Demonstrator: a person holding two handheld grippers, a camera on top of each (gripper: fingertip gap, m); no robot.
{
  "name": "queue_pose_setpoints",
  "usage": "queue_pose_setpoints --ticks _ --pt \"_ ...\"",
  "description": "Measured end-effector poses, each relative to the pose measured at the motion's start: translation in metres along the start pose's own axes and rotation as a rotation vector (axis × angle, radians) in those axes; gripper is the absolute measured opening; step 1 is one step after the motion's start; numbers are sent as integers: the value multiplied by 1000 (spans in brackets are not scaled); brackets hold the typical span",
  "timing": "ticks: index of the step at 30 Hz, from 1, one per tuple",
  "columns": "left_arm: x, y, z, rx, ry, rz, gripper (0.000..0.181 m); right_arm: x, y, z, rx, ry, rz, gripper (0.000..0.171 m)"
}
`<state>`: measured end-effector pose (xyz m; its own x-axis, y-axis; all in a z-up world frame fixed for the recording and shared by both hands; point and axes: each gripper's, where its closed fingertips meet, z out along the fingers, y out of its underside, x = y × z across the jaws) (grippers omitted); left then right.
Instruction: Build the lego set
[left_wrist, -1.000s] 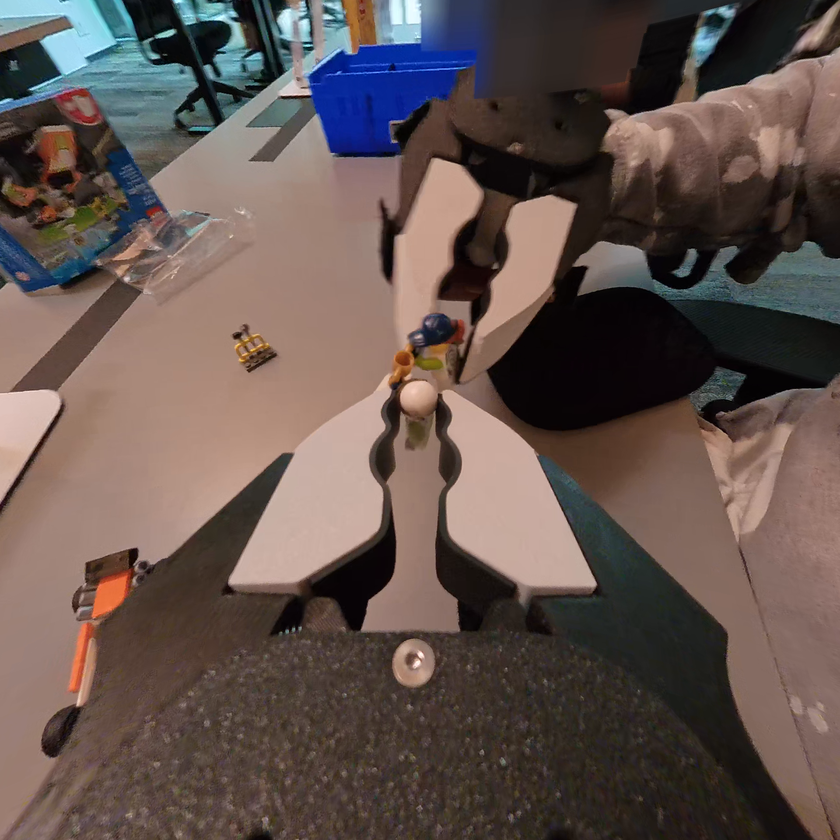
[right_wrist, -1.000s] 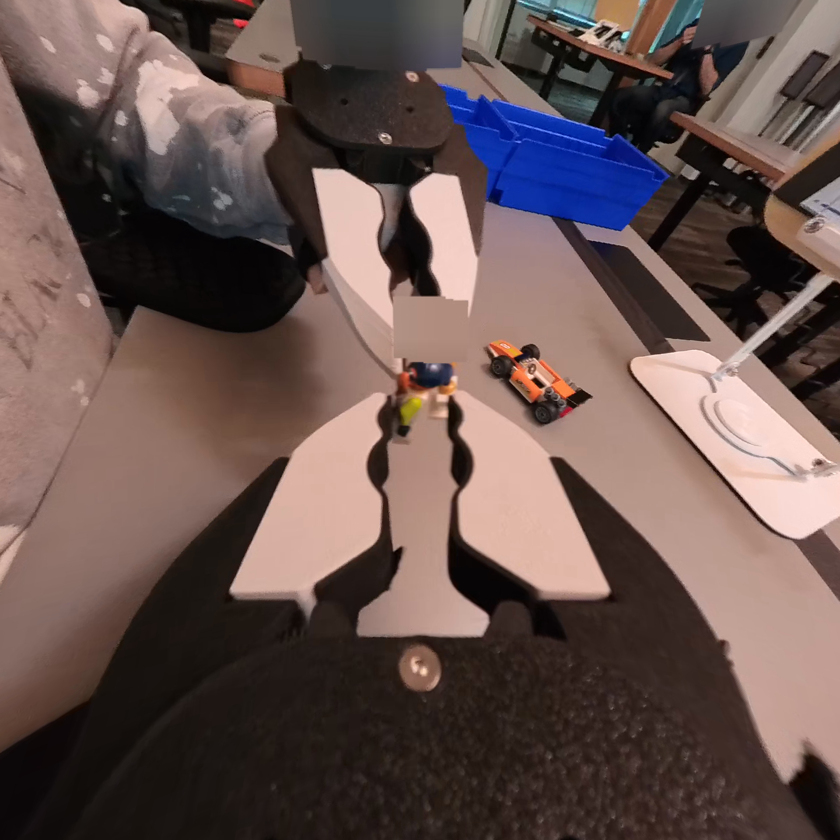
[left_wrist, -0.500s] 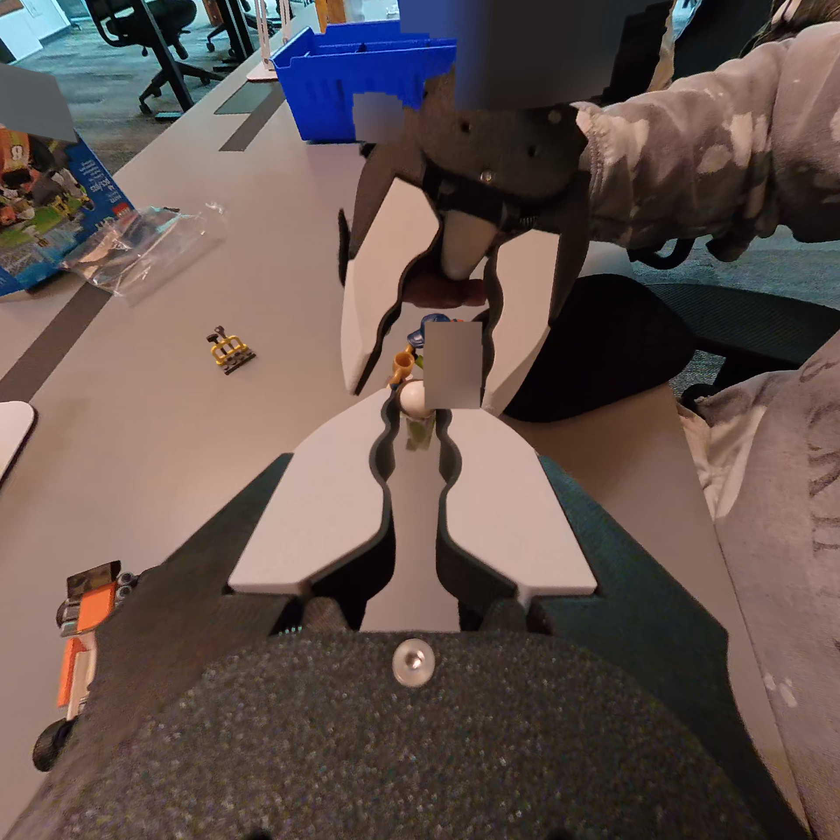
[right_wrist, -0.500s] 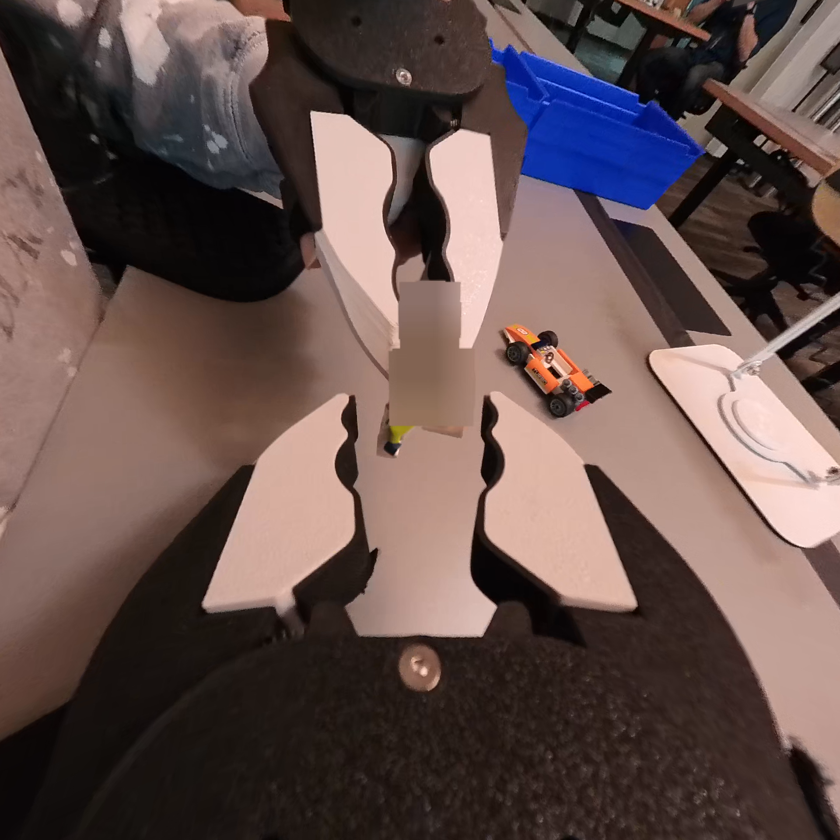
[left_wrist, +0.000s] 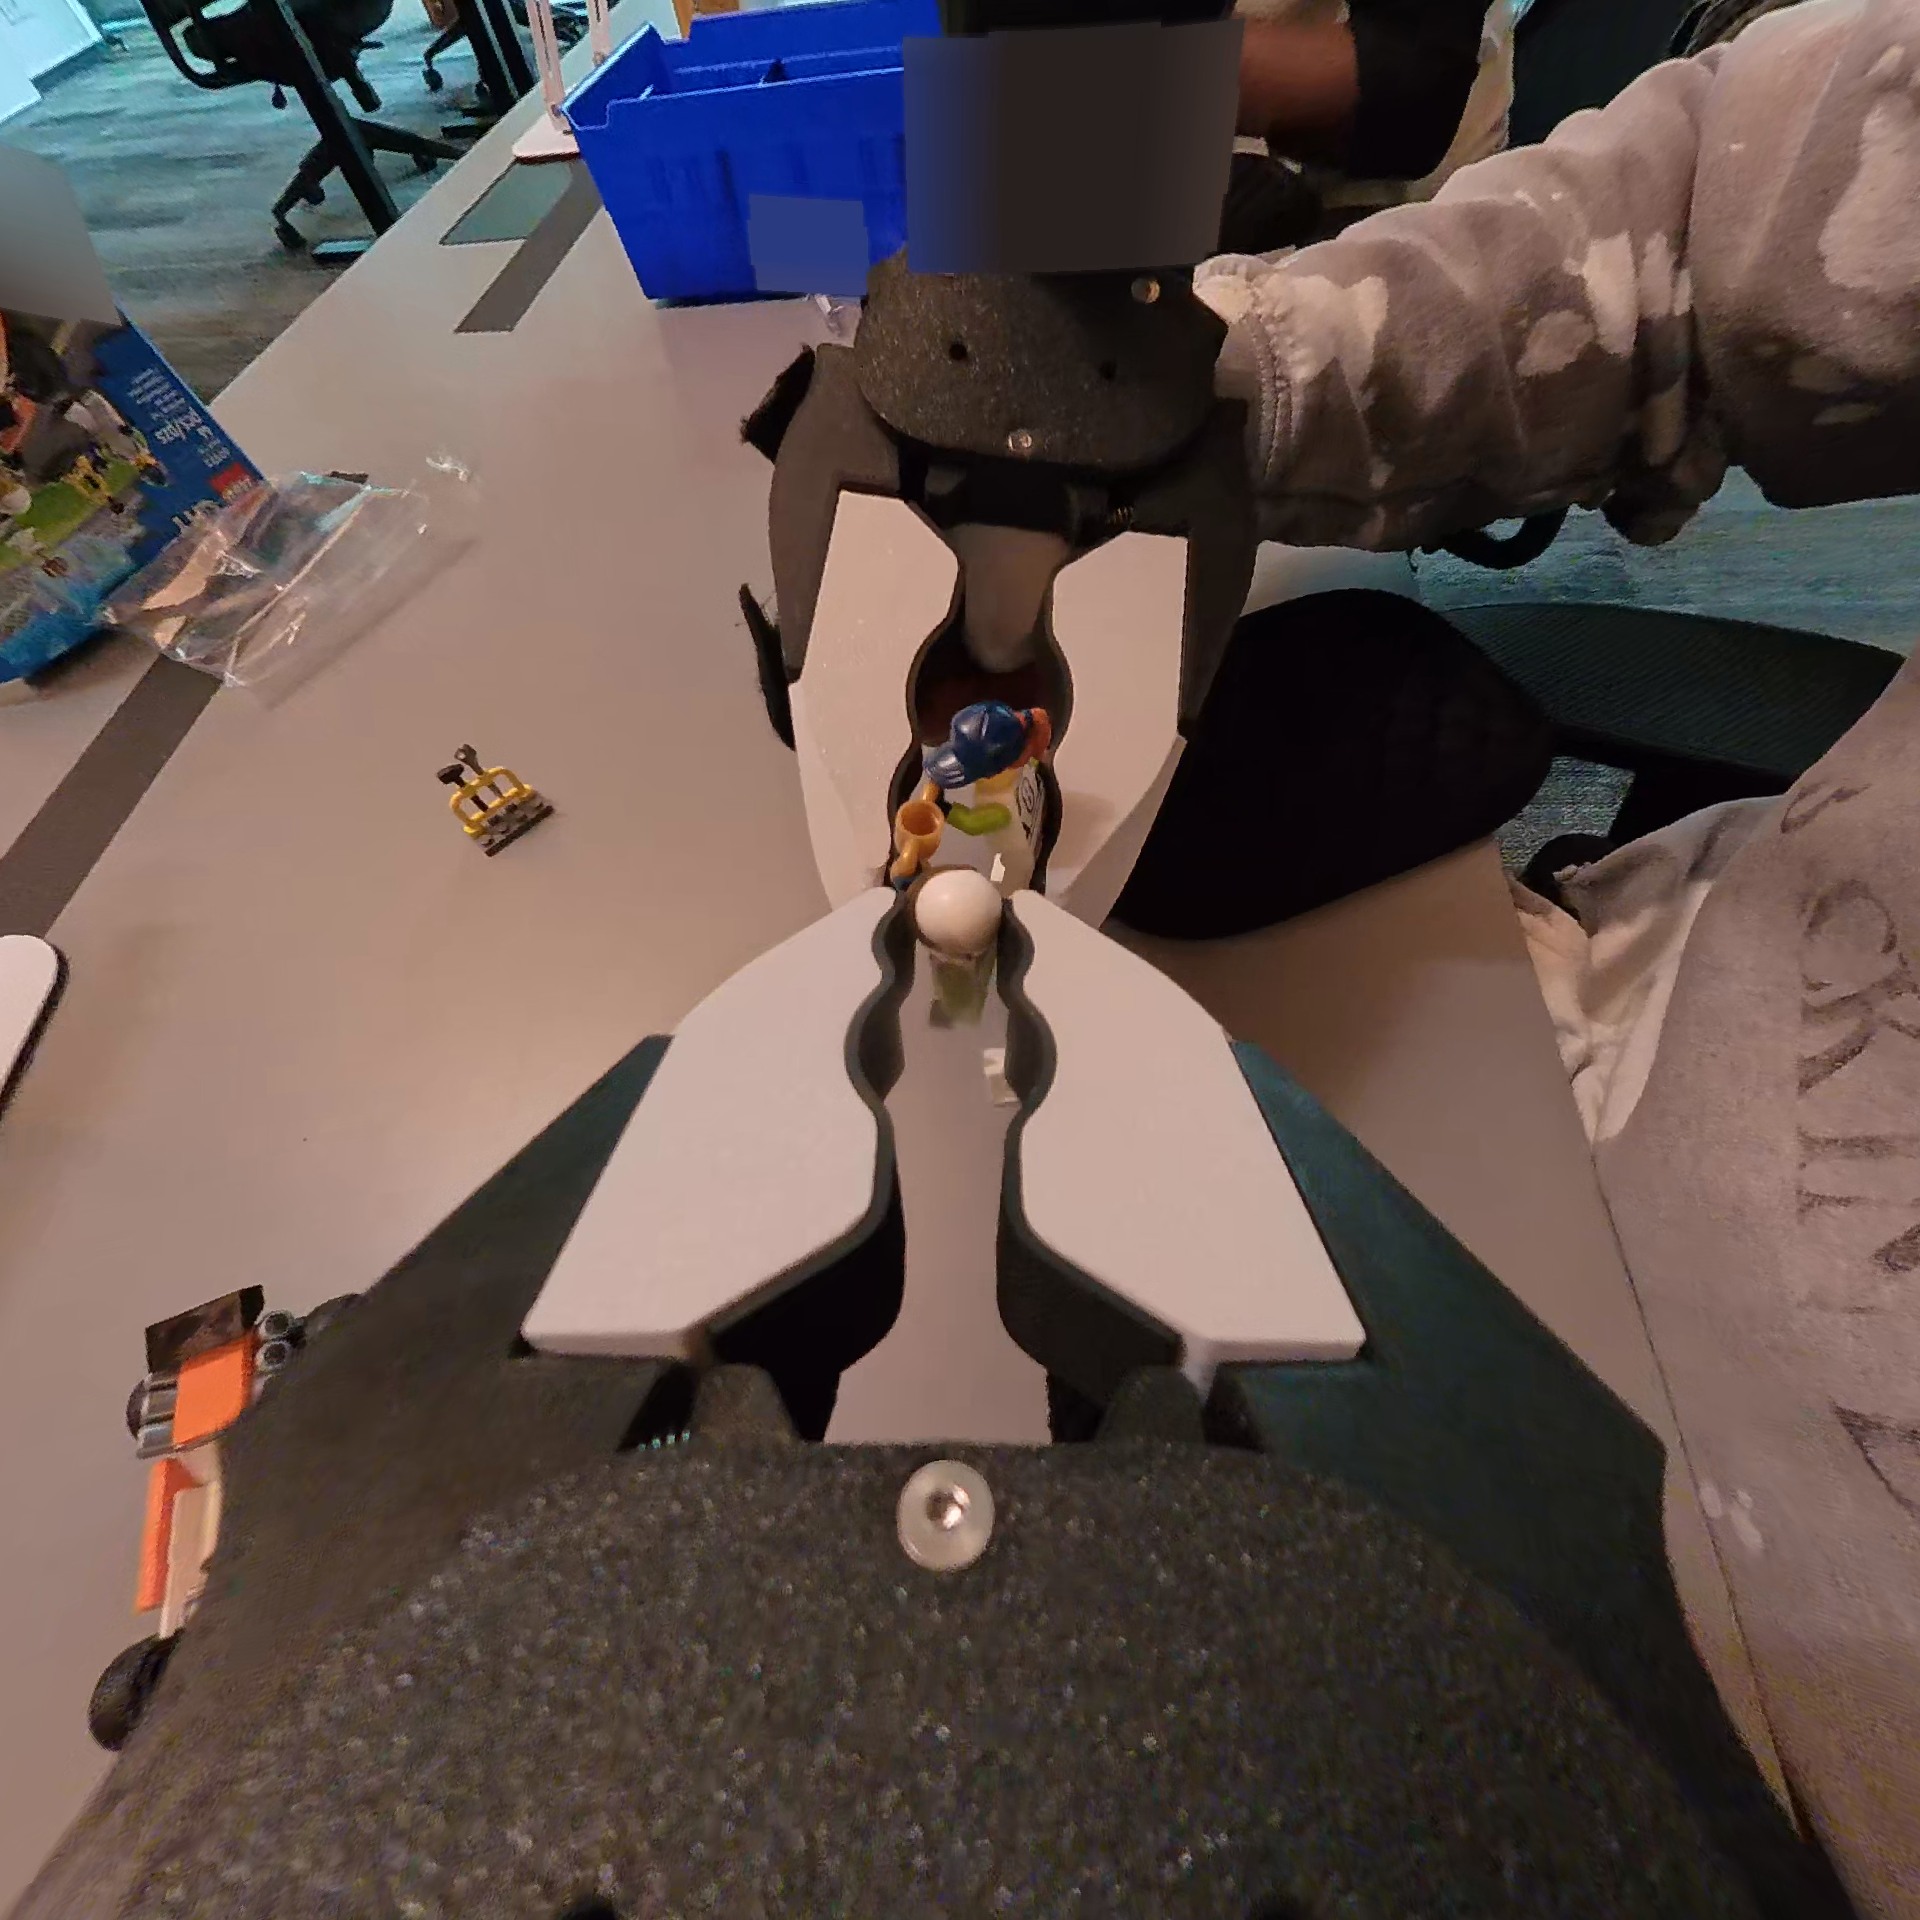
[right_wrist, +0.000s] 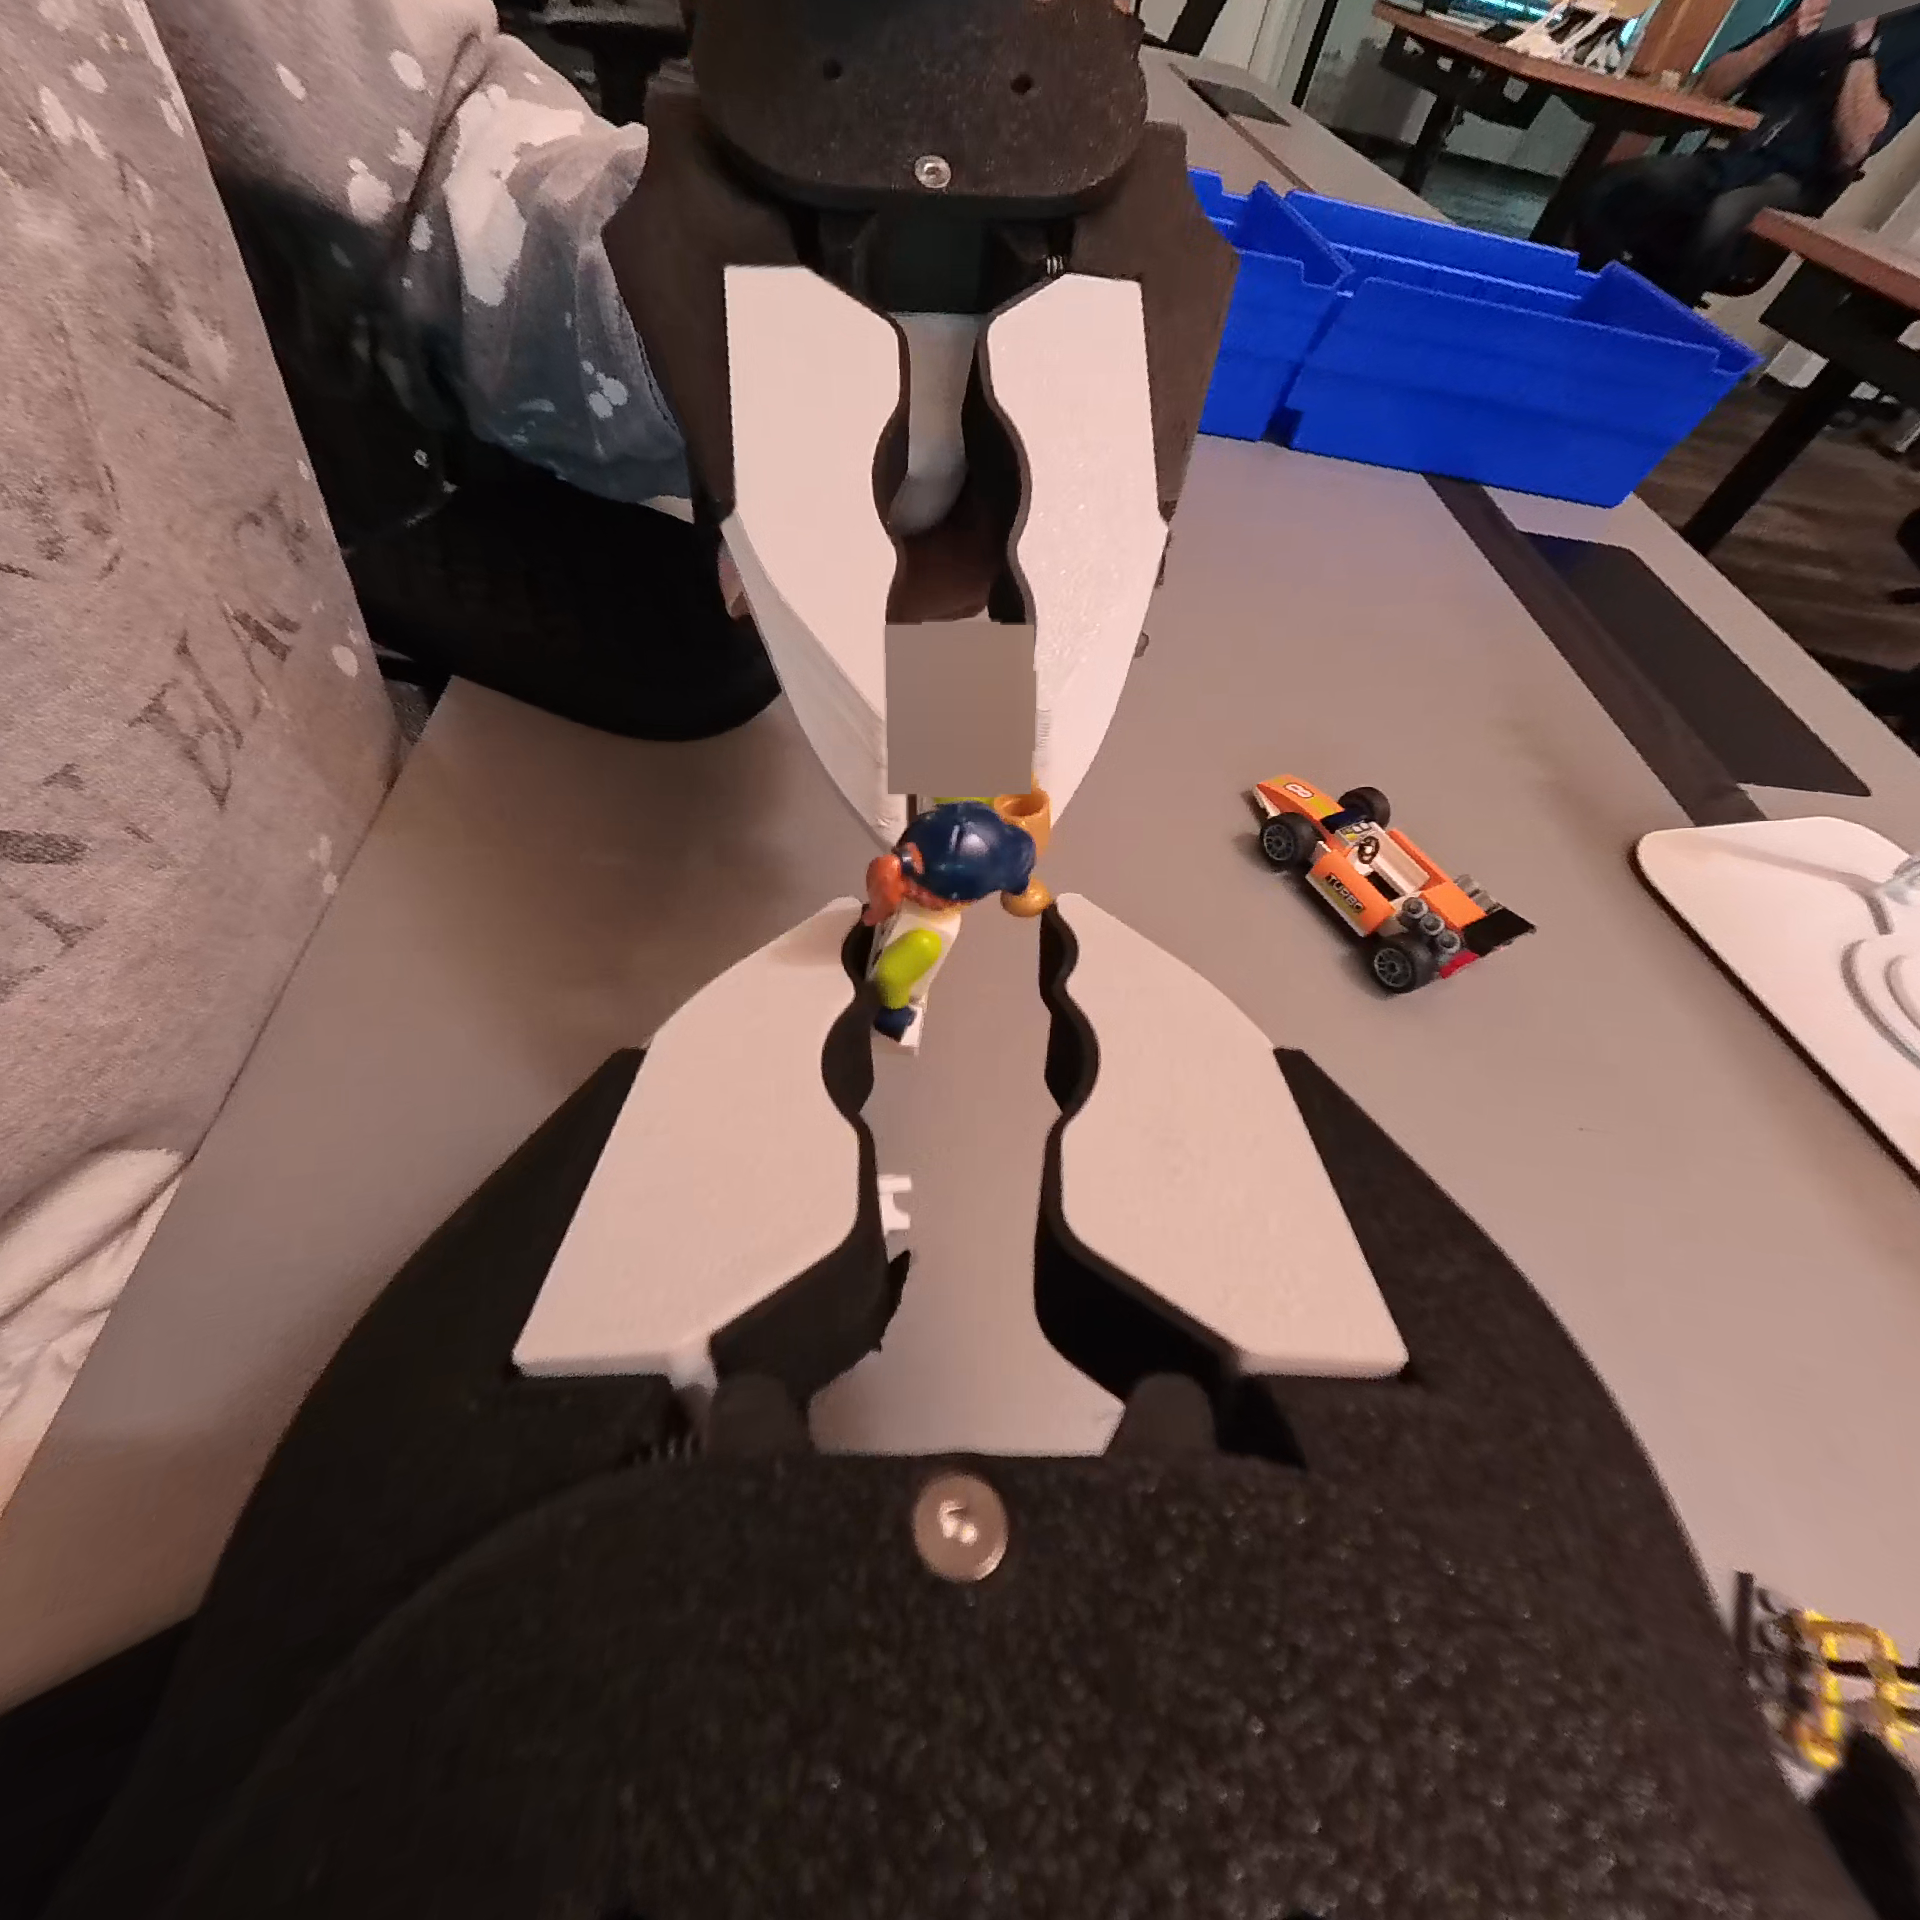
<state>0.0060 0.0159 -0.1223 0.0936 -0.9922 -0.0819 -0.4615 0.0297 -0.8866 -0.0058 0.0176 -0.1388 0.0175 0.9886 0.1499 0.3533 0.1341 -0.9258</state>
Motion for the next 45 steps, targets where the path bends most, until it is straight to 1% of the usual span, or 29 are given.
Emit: queue_pose_setpoints --ticks 6,10,13,15,16,18,20,22,25,29,34,37,40,43,45 --pt "0 4 1 -6 11 -15 15 2 -1 0 5 14 10 35" --pt "-3 8 2 -4 23 -48 15 3 5 -1 -12 20 26 44" --pt "-9 19 5 -13 37 -100 15 6 16 -7 -58 22 59 53" --pt "-13 31 8 -28 55 -121 15 9 29 -14 -104 36 82 52" --pt "-15 38 9 -29 59 -115 15 9 39 -17 -145 39 92 48" --pt "-12 49 11 -23 116 -138 15 5 58 -21 -228 48 99 45" --pt "-11 59 15 -26 141 -176 16 0 70 -19 -264 59 113 39" --pt "-10 67 18 -28 148 -184 16 -2 76 -14 -290 77 105 38" --pt "-9 67 20 -2 171 -220 16 -2 70 -3 -259 90 114 38" --pt "-13 57 18 75 179 -282 16 4 52 10 -154 90 138 37" --pt "-17 31 3 291 229 -429 15 12 24 14 20 167 179 36" --pt "-19 18 -7 402 260 -492 15 11 8 10 89 205 194 32" --pt "-19 10 -12 453 253 -490 15 9 -8 0 153 260 197 28" --pt "-12 3 -13 477 251 -437 15 7 -20 -9 183 297 216 24" --pt "-6 -2 -13 489 253 -397 16 8 -25 -13 190 351 188 14"
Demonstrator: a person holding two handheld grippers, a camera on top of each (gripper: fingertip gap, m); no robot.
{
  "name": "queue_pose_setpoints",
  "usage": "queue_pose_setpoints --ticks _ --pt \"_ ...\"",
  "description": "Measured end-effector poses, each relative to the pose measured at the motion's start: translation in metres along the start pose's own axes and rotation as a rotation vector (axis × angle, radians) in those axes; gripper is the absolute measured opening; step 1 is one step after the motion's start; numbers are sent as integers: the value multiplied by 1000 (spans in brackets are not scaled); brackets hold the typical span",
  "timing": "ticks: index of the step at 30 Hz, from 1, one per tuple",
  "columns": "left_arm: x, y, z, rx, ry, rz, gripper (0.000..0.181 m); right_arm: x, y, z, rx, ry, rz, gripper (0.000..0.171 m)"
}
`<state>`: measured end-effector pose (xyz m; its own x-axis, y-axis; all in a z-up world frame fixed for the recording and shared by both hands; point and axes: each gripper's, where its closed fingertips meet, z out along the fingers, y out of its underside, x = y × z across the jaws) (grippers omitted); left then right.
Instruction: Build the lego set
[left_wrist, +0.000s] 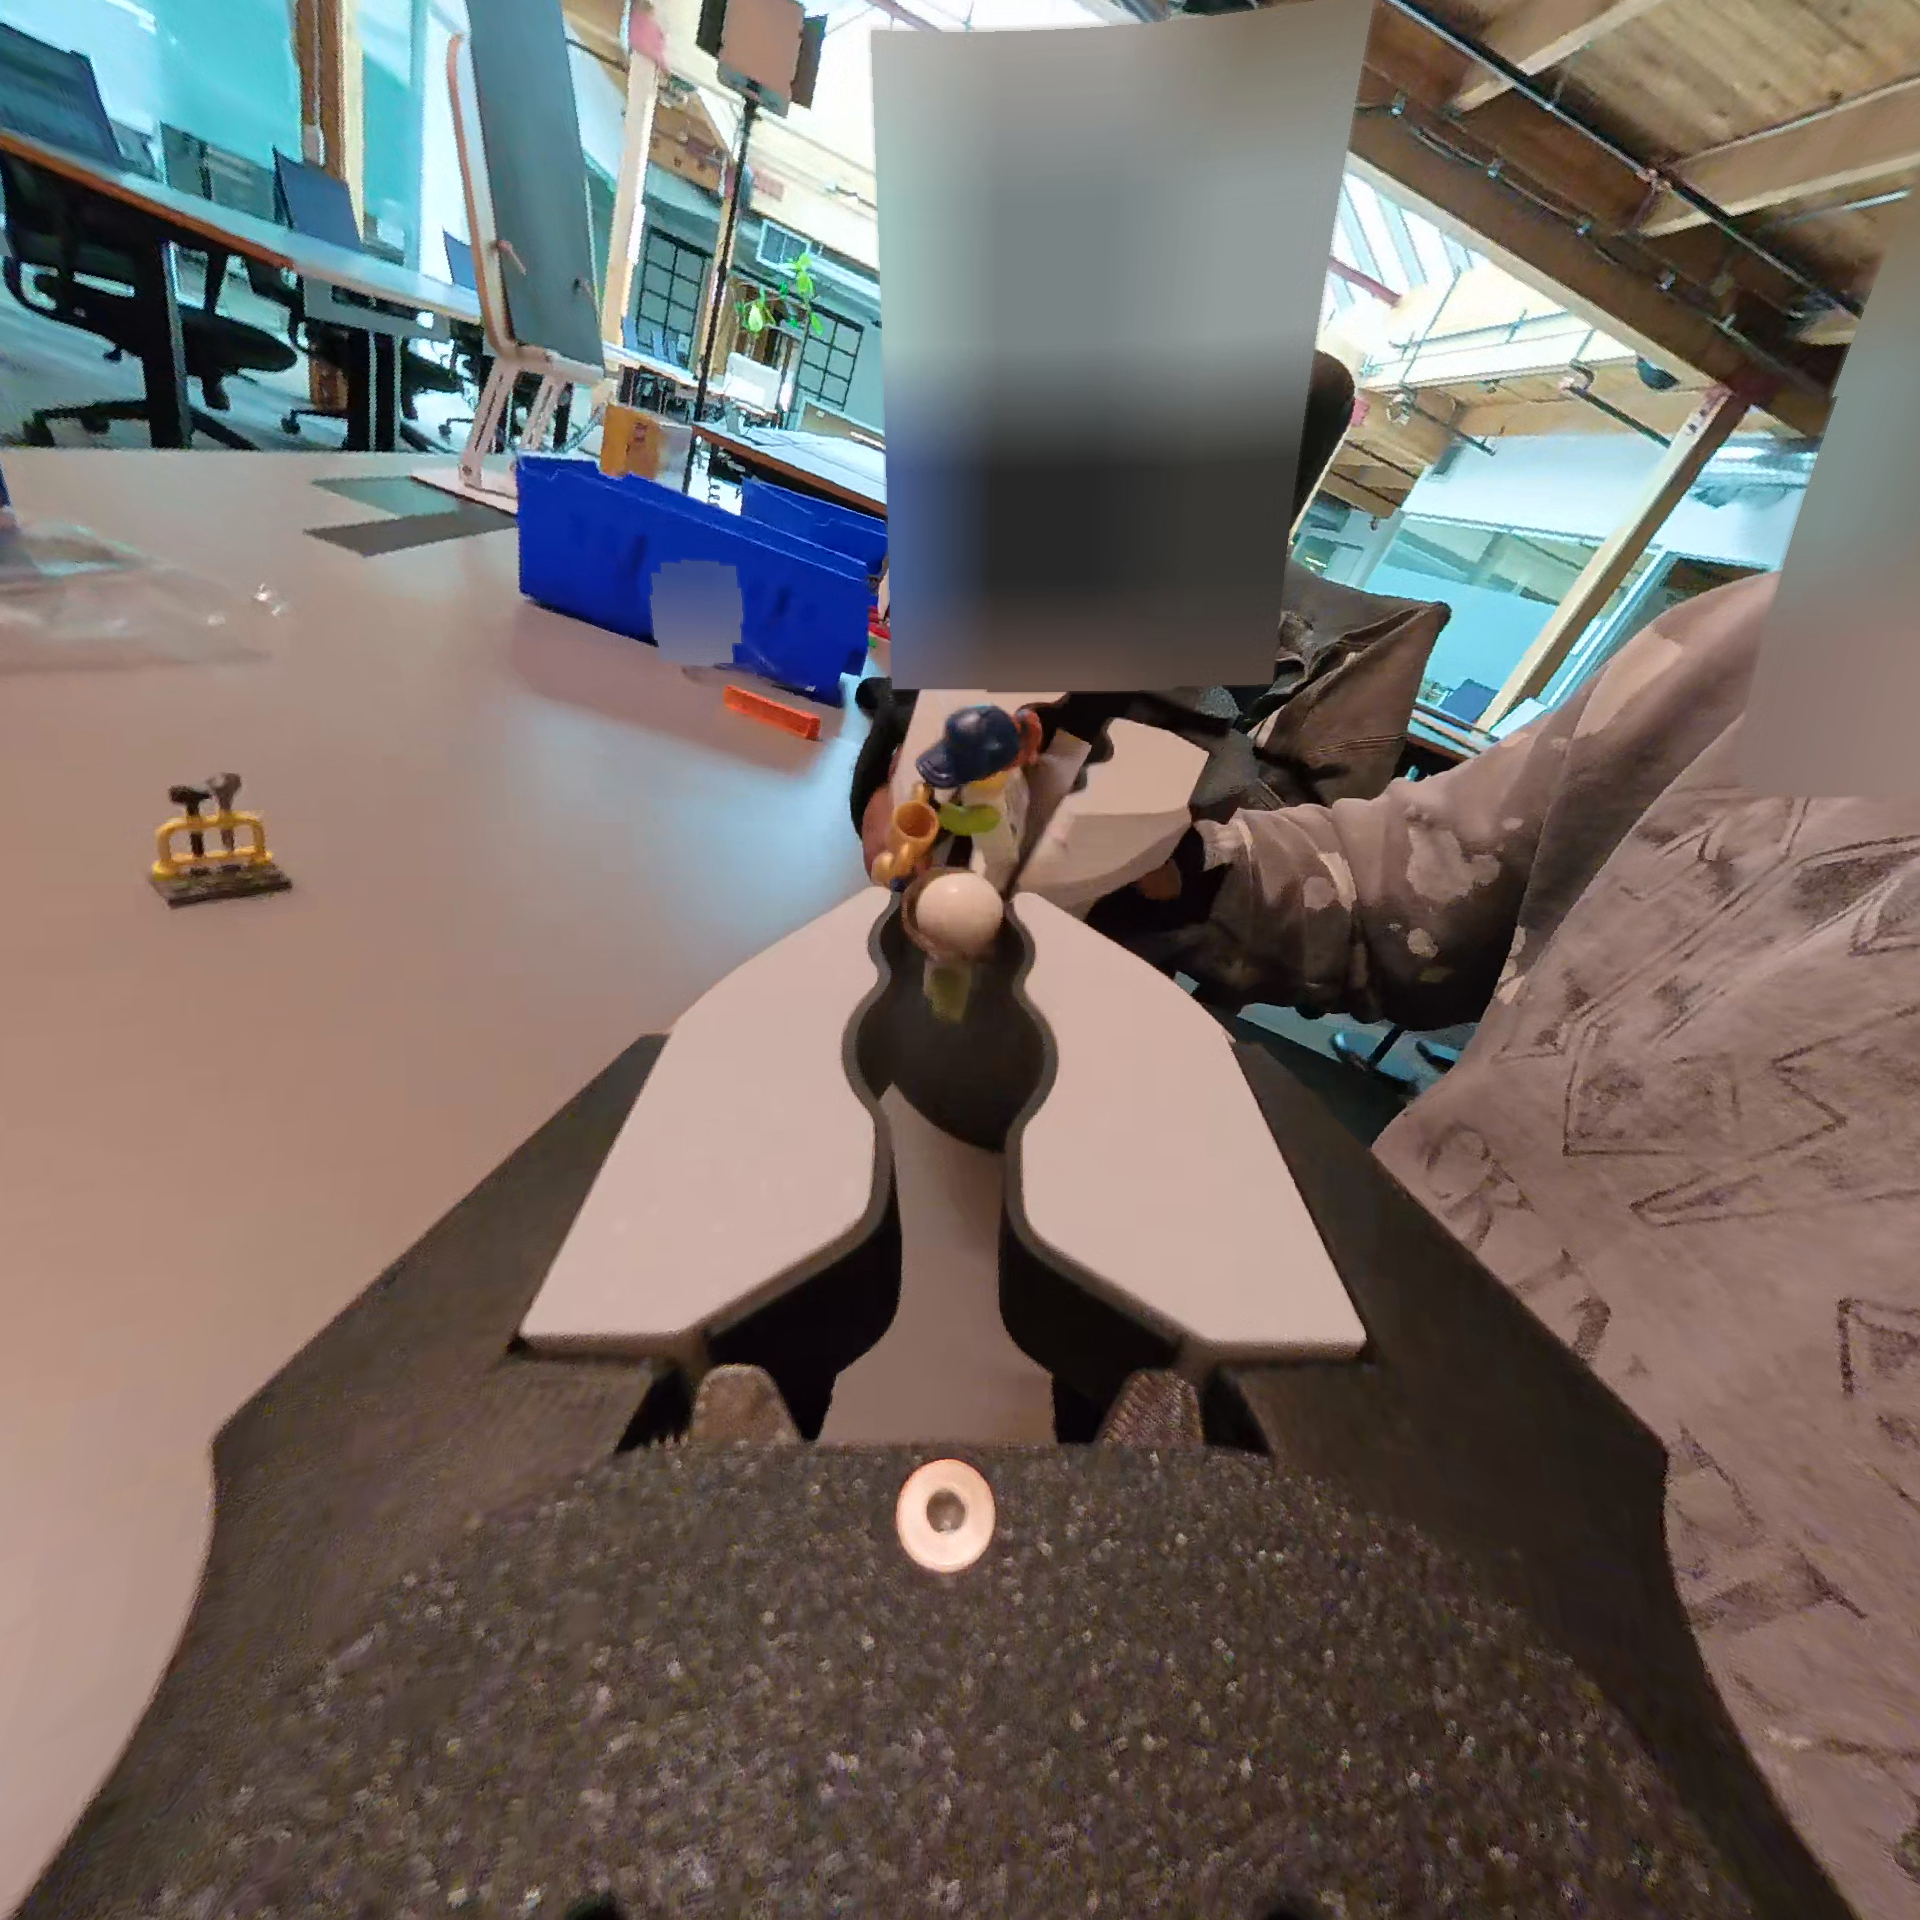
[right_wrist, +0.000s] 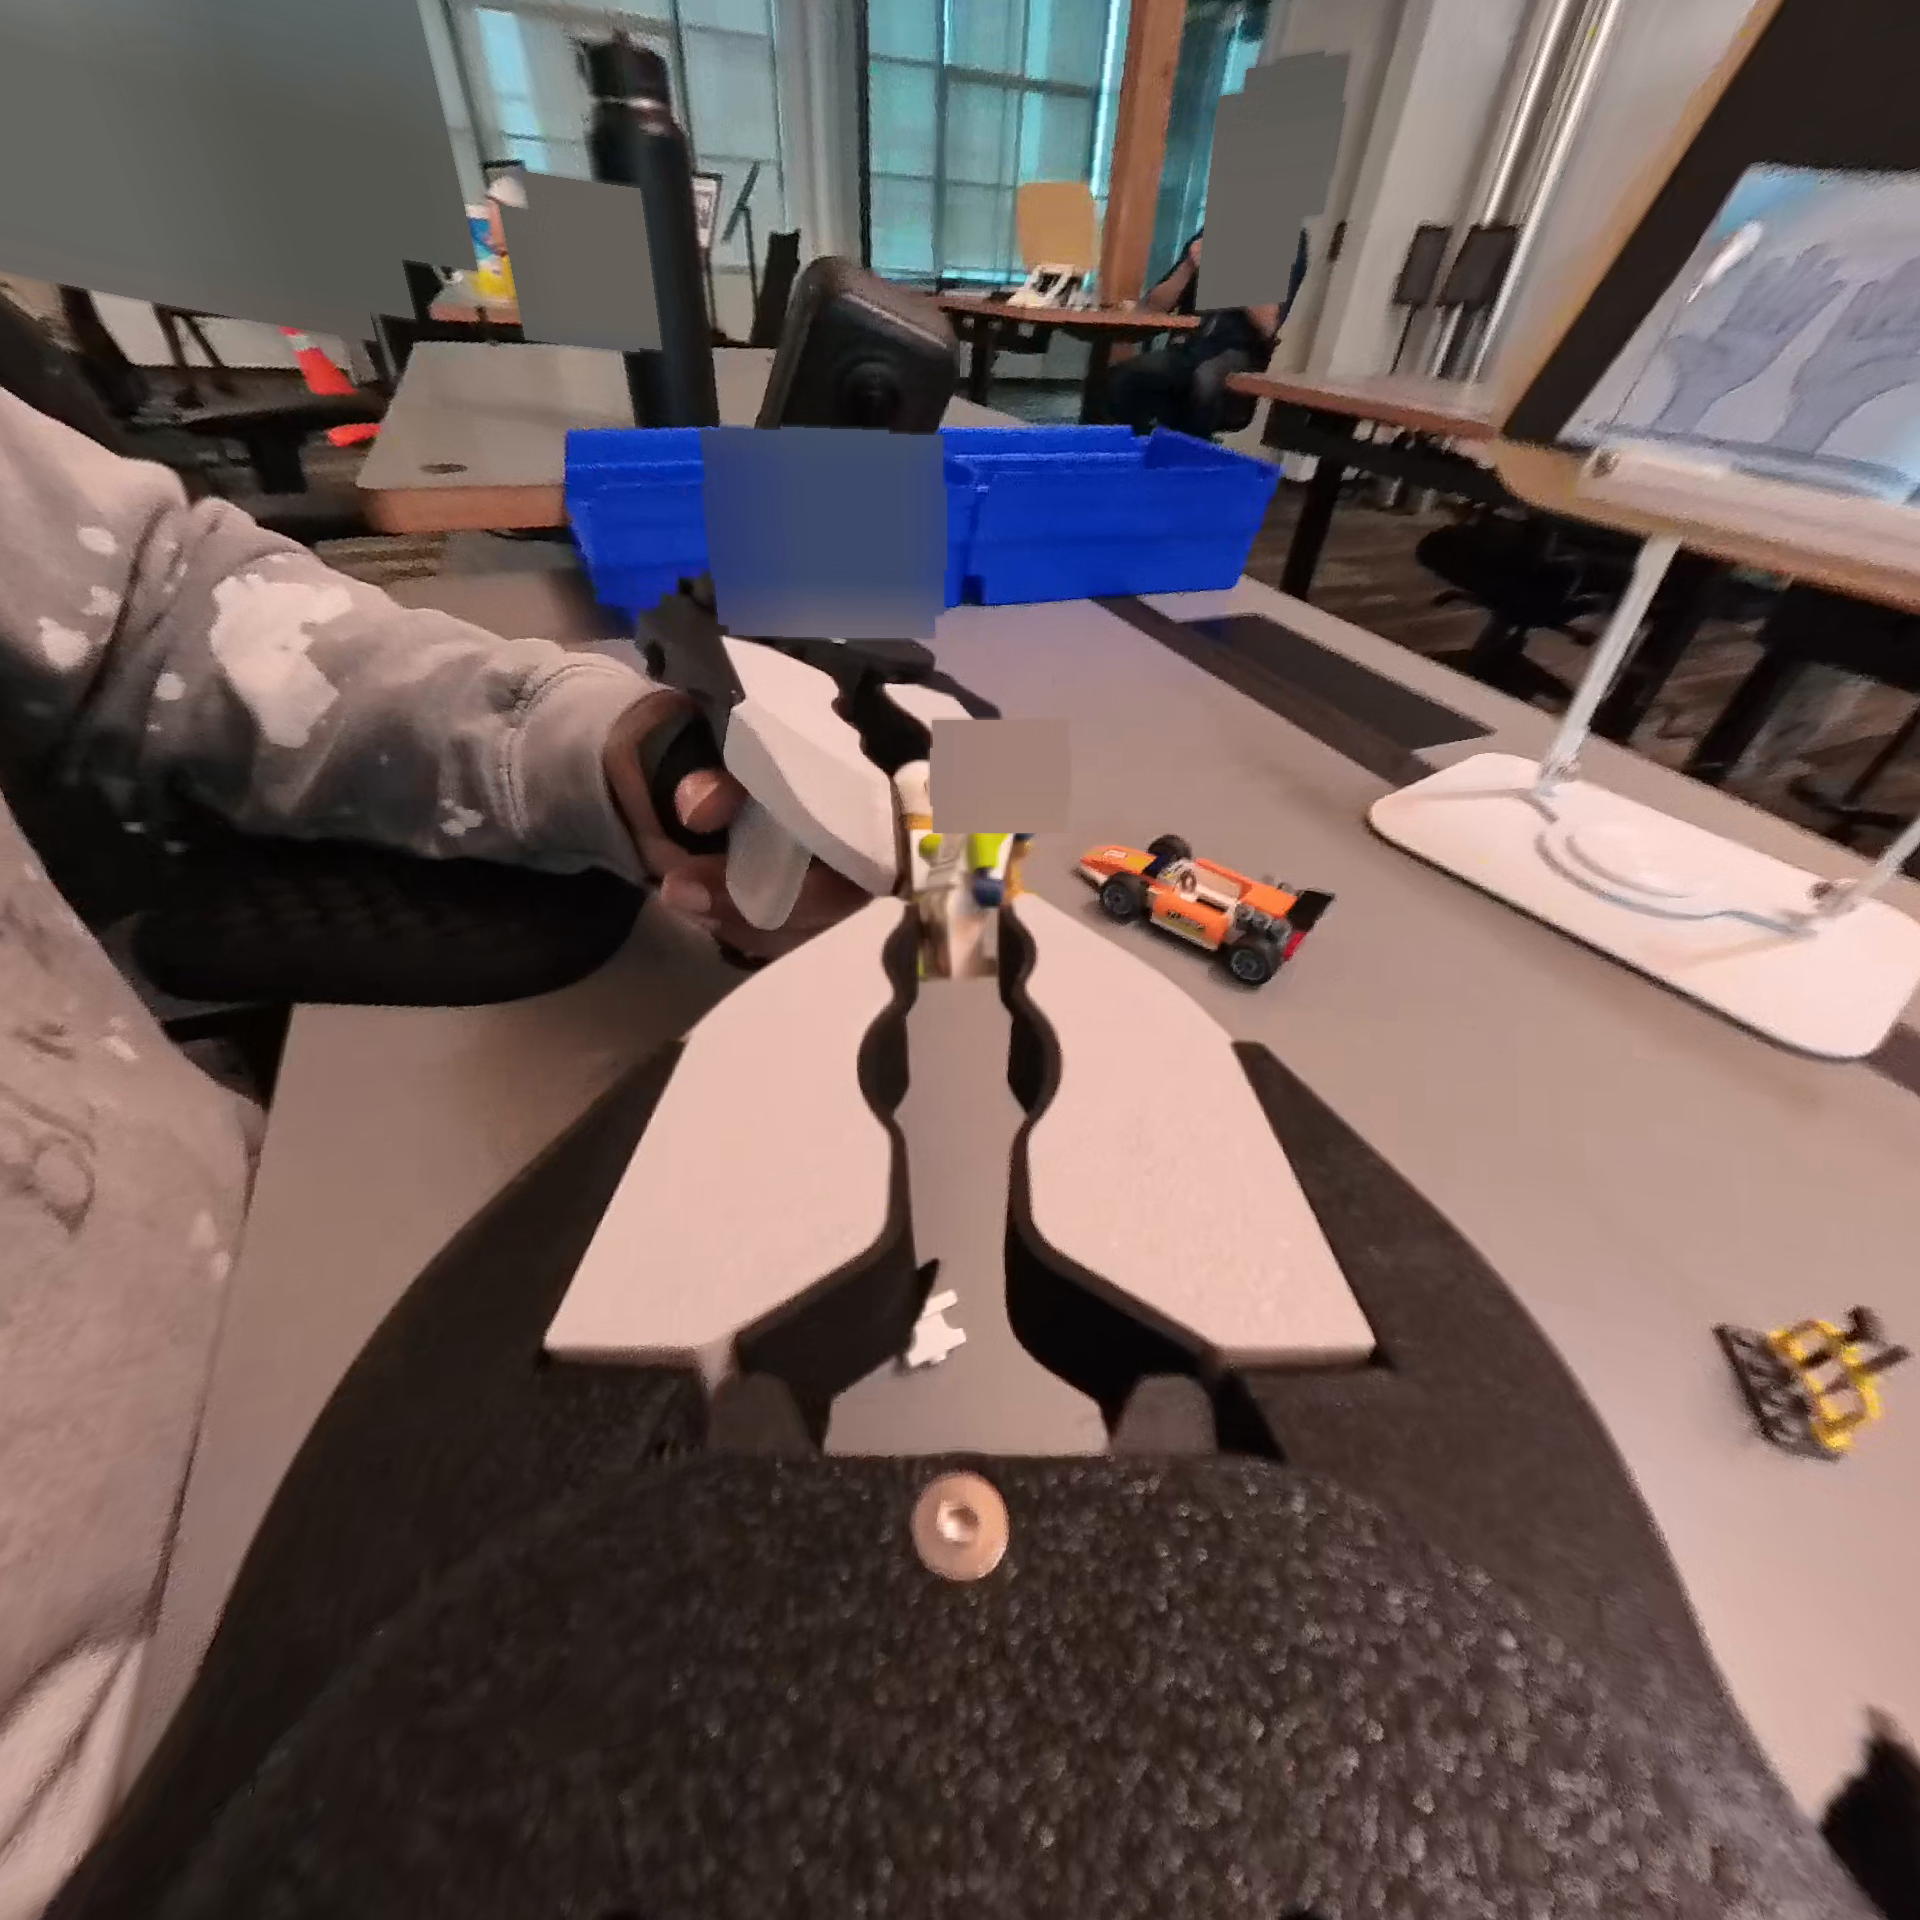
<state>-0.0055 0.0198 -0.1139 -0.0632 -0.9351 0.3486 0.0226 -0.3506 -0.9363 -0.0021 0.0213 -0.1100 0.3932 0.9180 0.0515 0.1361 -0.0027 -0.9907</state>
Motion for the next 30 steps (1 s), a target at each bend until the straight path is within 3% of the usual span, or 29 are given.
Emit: queue_pose_setpoints --ticks 11,19,30 --pt "19 -7 3 -42 -26 173 22 -20 -13 -14 18 140 -358 8" --pt "15 -3 -6 -80 -89 112 28 -21 -8 -15 -27 197 -496 8" --pt "12 -7 -20 -96 -171 47 21 -15 -2 -13 -29 235 -579 8"
